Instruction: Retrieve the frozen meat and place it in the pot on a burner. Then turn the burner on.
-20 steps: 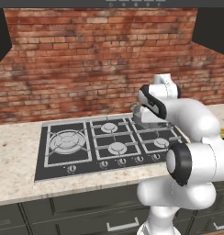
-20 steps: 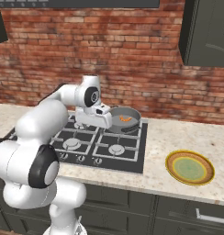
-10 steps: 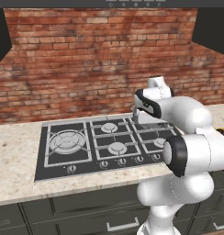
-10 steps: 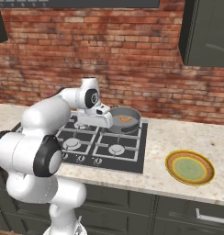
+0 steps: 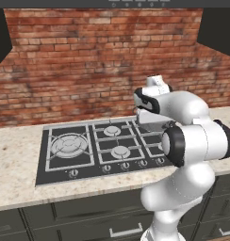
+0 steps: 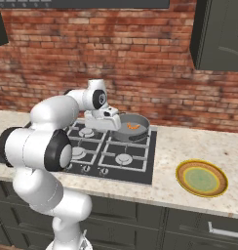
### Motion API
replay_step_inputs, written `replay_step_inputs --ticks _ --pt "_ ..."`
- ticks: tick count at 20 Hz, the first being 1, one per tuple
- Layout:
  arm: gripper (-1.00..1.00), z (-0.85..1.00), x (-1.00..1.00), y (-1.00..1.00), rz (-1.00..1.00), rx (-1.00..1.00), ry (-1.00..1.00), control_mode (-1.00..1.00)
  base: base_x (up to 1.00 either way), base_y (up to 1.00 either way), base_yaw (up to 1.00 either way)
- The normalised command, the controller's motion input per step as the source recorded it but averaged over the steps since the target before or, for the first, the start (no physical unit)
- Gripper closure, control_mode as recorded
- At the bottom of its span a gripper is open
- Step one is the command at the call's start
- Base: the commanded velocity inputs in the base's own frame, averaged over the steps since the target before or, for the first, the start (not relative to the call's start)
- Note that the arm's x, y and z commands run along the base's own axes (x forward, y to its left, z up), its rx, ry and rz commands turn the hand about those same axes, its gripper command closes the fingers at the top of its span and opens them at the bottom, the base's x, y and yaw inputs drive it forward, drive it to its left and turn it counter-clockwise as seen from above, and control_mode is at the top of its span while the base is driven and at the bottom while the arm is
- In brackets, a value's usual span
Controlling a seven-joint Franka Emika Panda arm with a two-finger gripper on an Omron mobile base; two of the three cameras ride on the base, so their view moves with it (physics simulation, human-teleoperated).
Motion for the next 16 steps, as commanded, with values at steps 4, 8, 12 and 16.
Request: replay_step_inputs --ticks 4,8,12,16 --pt "-1.00 -0.04 -0.20 0.00 0.06 0.00 0.00 -1.00 0.00 0.00 0.00" --pt "-1.00 -0.02 -0.11 0.00 0.03 0.00 0.00 -1.00 0.00 0.00 0.00" --pt "-1.00 -0.04 -0.10 0.00 0.01 0.00 0.00 -1.00 0.00 0.00 0.00" --pt "-1.00 -0.03 -0.09 0.01 0.01 -0.01 0.00 -1.00 0.00 0.00 0.00"
